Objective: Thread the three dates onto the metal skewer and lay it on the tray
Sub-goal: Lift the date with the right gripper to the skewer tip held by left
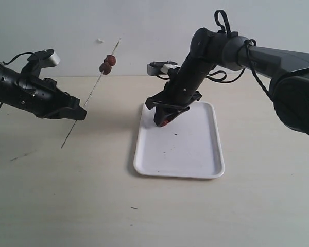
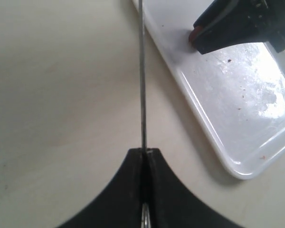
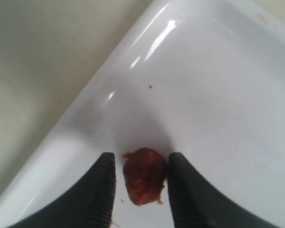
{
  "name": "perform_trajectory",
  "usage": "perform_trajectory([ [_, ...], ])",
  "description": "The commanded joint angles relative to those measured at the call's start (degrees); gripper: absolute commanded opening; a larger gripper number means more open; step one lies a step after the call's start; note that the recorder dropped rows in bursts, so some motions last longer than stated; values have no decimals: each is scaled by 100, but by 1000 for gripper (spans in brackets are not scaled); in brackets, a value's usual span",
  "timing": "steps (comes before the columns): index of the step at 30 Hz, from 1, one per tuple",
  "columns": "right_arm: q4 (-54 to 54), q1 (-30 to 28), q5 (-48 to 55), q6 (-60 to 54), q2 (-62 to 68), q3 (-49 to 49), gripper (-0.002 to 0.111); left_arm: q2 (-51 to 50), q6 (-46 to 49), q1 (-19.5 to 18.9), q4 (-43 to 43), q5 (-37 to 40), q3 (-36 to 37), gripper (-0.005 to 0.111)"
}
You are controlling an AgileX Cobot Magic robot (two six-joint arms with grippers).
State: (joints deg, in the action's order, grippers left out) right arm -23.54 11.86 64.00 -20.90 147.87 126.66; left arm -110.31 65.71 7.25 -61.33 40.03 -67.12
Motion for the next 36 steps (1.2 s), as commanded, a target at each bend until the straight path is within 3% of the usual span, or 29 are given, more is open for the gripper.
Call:
perform_trajectory([
  [1,137,-21,89,-51,51,29,34,58,29,-12,-103,31,2,0],
  [15,164,-21,-61,14,51,29,29,58,29,-12,-103,31,2,0],
  [22,152,-21,-169,190,51,90,19,58,26,-12,-71,44,2,0],
  [26,71,-92,318,204,-24,396,19,58,569,-12,322,347,2,0],
  [33,-661,-611,596,281,-256,956,19,58,953,-12,1121,249,84,0],
  [36,-1478,-879,596,311,-364,956,19,58,1258,-12,1134,-11,238,0],
])
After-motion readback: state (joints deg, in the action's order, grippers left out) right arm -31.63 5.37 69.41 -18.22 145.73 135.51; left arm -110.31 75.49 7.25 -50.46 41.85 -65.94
